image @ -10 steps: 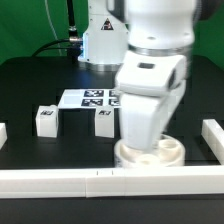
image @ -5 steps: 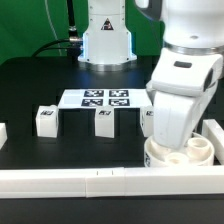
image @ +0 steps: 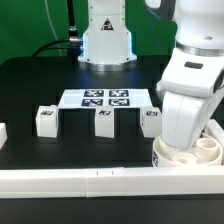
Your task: Assemble stool
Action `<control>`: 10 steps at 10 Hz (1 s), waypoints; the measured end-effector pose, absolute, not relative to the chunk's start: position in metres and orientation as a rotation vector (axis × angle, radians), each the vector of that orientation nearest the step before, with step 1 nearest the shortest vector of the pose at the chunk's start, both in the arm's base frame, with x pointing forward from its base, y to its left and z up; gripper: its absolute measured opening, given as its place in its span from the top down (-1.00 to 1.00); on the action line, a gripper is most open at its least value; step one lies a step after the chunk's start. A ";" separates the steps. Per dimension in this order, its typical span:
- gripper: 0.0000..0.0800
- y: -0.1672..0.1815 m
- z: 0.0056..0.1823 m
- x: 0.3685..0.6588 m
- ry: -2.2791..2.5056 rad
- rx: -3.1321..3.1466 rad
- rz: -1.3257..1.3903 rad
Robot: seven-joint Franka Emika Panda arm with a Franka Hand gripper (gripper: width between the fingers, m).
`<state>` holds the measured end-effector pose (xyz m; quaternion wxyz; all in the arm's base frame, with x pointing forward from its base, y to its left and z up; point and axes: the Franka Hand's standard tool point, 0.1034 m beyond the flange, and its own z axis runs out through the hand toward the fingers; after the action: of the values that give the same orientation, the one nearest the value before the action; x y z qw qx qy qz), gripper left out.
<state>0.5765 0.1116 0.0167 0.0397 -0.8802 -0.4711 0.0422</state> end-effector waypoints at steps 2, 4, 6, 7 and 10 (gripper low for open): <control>0.93 0.111 0.017 0.576 -1.443 -2.698 0.130; 0.00 0.112 0.024 0.578 -1.430 -2.708 0.130; -0.36 0.111 0.035 0.581 -1.431 -2.714 0.123; -0.57 0.109 0.045 0.584 -1.431 -2.721 0.113; -0.61 0.085 0.058 0.582 -1.475 -2.708 0.105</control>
Offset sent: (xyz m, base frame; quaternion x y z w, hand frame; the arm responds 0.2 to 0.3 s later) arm -0.0009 -0.0055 0.0199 -0.0159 -0.0314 0.0248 0.9991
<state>0.5819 0.0849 0.0579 0.0284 -0.8773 -0.4778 0.0340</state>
